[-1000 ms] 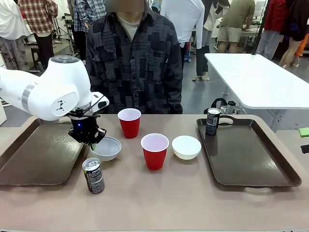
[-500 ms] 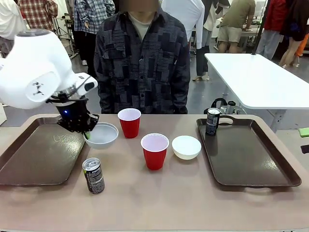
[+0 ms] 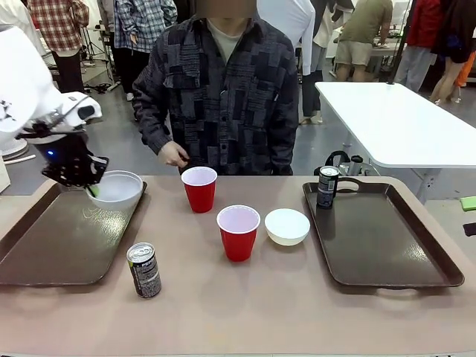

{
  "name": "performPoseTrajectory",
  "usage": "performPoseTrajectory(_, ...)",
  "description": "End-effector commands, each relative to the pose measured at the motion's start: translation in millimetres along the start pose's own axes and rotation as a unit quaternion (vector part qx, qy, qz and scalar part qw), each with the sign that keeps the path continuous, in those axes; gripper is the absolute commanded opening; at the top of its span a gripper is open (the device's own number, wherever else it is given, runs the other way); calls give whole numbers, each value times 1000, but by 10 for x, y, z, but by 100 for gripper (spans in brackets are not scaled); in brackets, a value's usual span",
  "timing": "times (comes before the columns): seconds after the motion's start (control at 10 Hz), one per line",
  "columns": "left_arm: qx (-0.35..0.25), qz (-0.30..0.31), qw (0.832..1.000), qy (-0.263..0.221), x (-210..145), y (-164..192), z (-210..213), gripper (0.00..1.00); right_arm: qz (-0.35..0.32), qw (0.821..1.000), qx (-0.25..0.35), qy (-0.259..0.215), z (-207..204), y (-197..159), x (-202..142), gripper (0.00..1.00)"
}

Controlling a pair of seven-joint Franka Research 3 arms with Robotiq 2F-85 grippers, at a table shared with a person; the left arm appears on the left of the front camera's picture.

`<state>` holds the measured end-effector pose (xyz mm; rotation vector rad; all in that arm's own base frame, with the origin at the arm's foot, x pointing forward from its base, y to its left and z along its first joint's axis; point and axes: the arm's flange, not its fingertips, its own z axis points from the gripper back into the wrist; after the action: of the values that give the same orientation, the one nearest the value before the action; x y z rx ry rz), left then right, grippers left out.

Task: Prepare tableware on both trays.
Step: Pick up a Picnic Bowl from the table and place it on a Handle tray.

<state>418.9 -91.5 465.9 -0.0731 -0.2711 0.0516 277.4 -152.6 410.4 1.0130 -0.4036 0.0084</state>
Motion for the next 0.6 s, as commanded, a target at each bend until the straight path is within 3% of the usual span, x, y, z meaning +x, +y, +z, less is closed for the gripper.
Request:
performPoseTrajectory(0.0, 13, 15, 1000, 3, 121, 203, 154, 0, 3, 1000, 10, -3, -5, -15, 12, 100)
performPoseTrajectory(0.3, 37, 69, 997, -7, 391, 604, 259, 0, 3, 1000, 10, -3, -5, -15, 12, 100)
performPoseTrajectory(0.5, 22, 55, 998, -10, 295, 584, 245, 0, 3, 1000, 10, -3, -5, -15, 12, 100)
